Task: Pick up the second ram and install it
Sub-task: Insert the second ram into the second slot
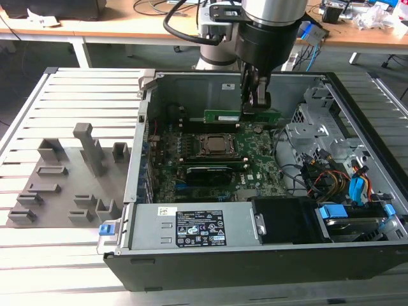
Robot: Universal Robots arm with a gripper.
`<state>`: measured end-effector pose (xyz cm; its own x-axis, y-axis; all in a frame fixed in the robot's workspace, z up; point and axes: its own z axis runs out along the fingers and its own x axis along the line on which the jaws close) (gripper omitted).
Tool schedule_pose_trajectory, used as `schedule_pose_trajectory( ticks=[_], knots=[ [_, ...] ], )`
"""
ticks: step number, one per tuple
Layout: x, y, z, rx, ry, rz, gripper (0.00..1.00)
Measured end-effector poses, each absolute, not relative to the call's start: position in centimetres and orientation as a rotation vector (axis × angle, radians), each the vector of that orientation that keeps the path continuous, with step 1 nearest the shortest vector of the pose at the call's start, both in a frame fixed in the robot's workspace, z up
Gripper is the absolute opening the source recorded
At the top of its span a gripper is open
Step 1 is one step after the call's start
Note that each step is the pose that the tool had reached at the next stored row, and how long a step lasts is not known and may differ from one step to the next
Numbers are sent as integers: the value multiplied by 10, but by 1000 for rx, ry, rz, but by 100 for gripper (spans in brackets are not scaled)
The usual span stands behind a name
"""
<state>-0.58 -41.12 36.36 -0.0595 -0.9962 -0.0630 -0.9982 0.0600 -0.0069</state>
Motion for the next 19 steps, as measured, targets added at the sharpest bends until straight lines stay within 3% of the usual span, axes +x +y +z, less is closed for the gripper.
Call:
schedule_pose_trajectory(
  ticks=[19],
  knots=[
    [-11,-411,345,-2119,2250,59,14]
  ],
)
